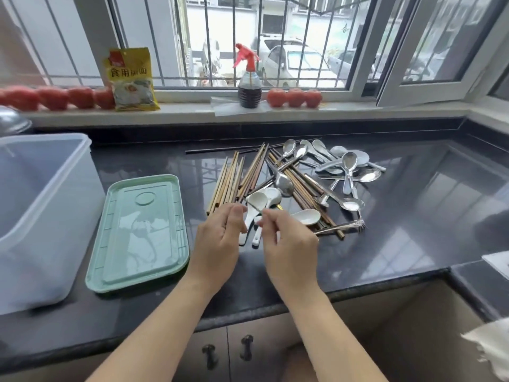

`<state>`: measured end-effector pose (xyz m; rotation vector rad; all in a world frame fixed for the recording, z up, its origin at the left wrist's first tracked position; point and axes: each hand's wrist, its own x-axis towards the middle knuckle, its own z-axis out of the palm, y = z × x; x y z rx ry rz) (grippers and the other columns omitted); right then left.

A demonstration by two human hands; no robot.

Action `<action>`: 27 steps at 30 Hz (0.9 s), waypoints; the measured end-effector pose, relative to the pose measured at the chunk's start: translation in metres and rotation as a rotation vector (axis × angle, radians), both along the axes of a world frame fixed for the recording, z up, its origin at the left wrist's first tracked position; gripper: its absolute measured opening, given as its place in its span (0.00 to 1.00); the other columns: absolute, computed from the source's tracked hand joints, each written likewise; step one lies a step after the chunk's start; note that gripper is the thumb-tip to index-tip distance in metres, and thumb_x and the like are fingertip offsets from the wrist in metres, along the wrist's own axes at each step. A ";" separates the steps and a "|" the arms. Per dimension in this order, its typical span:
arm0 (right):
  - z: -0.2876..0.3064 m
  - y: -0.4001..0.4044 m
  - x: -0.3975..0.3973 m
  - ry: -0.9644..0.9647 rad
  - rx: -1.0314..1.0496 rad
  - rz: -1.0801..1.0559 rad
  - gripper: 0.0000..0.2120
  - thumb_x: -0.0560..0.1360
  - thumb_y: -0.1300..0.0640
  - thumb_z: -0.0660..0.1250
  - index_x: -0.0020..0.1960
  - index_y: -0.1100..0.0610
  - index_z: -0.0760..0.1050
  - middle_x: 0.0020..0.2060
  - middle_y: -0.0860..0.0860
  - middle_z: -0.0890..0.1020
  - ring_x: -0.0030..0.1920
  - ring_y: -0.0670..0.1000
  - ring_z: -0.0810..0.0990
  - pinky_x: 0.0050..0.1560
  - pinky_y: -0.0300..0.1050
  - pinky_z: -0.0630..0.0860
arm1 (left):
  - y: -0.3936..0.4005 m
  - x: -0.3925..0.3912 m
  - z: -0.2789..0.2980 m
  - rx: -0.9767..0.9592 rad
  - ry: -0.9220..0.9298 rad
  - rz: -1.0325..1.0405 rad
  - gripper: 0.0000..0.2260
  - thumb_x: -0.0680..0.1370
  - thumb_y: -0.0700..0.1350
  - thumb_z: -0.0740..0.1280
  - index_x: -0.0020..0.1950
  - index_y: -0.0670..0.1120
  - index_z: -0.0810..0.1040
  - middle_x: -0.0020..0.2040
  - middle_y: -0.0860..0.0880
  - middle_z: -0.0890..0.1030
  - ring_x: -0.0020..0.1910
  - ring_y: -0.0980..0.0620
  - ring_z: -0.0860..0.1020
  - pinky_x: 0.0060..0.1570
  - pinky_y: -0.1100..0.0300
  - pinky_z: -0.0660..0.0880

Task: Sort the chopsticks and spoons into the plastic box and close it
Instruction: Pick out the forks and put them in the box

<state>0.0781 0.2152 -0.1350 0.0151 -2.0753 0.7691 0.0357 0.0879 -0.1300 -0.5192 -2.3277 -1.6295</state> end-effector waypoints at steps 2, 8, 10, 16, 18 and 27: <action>-0.012 -0.004 -0.005 -0.008 0.220 0.121 0.05 0.80 0.61 0.67 0.51 0.58 0.82 0.36 0.50 0.83 0.37 0.51 0.80 0.38 0.51 0.77 | -0.002 -0.001 0.001 0.050 -0.079 0.014 0.14 0.86 0.50 0.58 0.47 0.48 0.78 0.37 0.54 0.81 0.38 0.58 0.78 0.39 0.66 0.71; -0.010 -0.001 -0.005 -0.134 0.259 0.290 0.11 0.79 0.58 0.68 0.60 0.56 0.81 0.49 0.48 0.85 0.50 0.51 0.80 0.52 0.50 0.77 | -0.005 -0.004 0.004 0.125 -0.186 0.105 0.09 0.83 0.41 0.61 0.44 0.42 0.74 0.34 0.50 0.79 0.32 0.56 0.75 0.37 0.58 0.74; -0.009 -0.002 -0.002 -0.148 0.239 0.208 0.09 0.79 0.57 0.67 0.58 0.56 0.81 0.48 0.48 0.84 0.52 0.51 0.79 0.59 0.52 0.74 | -0.008 -0.006 0.003 0.194 -0.208 0.126 0.08 0.82 0.40 0.61 0.44 0.42 0.73 0.34 0.48 0.79 0.32 0.53 0.76 0.39 0.51 0.77; -0.022 0.046 -0.009 -0.479 0.413 -0.407 0.15 0.75 0.52 0.59 0.47 0.55 0.84 0.46 0.51 0.83 0.54 0.58 0.74 0.75 0.65 0.53 | -0.013 -0.007 0.001 0.309 -0.297 0.091 0.07 0.80 0.44 0.59 0.44 0.45 0.72 0.35 0.44 0.81 0.30 0.39 0.77 0.38 0.28 0.78; -0.022 0.059 -0.018 -0.565 0.389 -0.390 0.17 0.75 0.51 0.58 0.53 0.55 0.83 0.52 0.51 0.83 0.58 0.58 0.73 0.75 0.66 0.51 | -0.011 -0.007 0.003 0.294 -0.288 0.095 0.07 0.81 0.43 0.59 0.44 0.44 0.72 0.35 0.43 0.81 0.30 0.40 0.77 0.38 0.33 0.79; -0.025 0.064 -0.021 -0.552 0.326 -0.460 0.08 0.72 0.52 0.73 0.45 0.57 0.84 0.55 0.56 0.78 0.59 0.59 0.67 0.69 0.67 0.65 | -0.013 -0.007 0.002 0.238 -0.278 0.080 0.08 0.82 0.39 0.59 0.44 0.41 0.73 0.36 0.41 0.81 0.31 0.52 0.77 0.40 0.51 0.77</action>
